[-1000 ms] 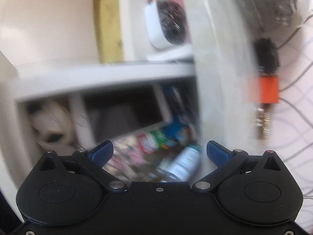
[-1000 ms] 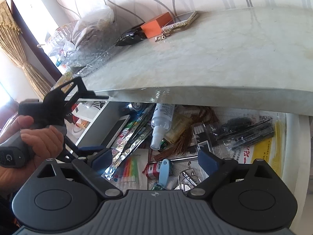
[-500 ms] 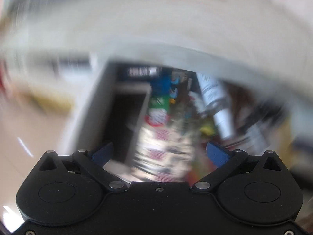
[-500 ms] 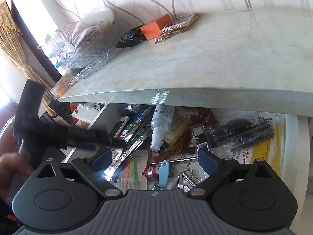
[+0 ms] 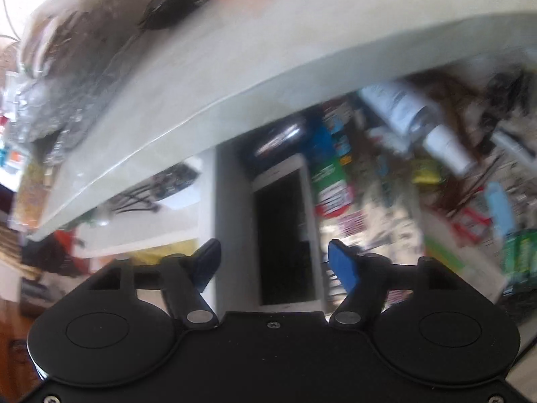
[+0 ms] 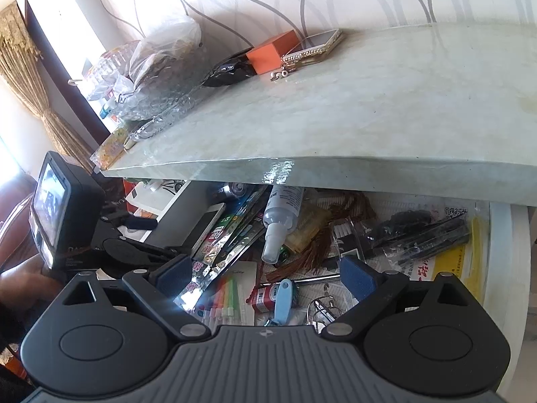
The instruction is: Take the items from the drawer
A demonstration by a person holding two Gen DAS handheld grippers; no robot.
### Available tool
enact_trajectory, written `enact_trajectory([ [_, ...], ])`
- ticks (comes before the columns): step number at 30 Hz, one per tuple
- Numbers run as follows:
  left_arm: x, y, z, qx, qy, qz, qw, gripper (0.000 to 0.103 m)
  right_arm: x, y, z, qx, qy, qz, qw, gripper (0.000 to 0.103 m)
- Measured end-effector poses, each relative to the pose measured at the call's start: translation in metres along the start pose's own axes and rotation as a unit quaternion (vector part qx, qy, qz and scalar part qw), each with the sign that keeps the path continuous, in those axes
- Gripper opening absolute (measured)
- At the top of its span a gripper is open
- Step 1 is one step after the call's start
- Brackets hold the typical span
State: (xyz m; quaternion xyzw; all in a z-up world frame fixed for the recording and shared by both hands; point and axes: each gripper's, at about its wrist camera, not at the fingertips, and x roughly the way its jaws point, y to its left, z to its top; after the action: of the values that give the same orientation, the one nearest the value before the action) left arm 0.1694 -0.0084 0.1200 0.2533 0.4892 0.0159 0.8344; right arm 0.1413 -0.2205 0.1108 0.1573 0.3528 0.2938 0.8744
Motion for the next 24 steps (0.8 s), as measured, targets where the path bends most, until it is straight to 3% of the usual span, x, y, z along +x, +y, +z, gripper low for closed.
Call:
enact_trajectory([
  [2, -0.003, -0.008, 0.002, 0.016, -0.005, -0.004, 0.9999, 0.070, 0.000, 0.000, 0.000, -0.001, -0.001, 0.000, 1.000, 0.097],
  [7, 0.007, -0.014, 0.001, 0.042, 0.014, 0.043, 0.9981, 0.070, -0.001, 0.000, 0.000, -0.001, -0.002, 0.001, 1.000, 0.097],
  [13, 0.013, -0.013, 0.001, 0.079, 0.024, 0.041, 0.9958, 0.069, -0.001, 0.000, 0.000, 0.000, -0.001, 0.007, 1.000, 0.097],
  [16, 0.012, -0.027, -0.002, 0.144, 0.008, 0.060, 0.9878, 0.066, -0.002, 0.000, 0.000, 0.000, -0.004, 0.006, 1.000, 0.097],
  [22, 0.011, -0.030, -0.002, 0.186, -0.008, 0.096, 0.9778, 0.071, -0.003, 0.000, -0.001, 0.001, -0.008, 0.006, 1.000, 0.097],
  [24, 0.010, -0.033, -0.004, 0.202, -0.016, 0.123, 0.9714, 0.063, -0.003, 0.000, -0.001, 0.002, -0.008, 0.006, 1.000, 0.097],
])
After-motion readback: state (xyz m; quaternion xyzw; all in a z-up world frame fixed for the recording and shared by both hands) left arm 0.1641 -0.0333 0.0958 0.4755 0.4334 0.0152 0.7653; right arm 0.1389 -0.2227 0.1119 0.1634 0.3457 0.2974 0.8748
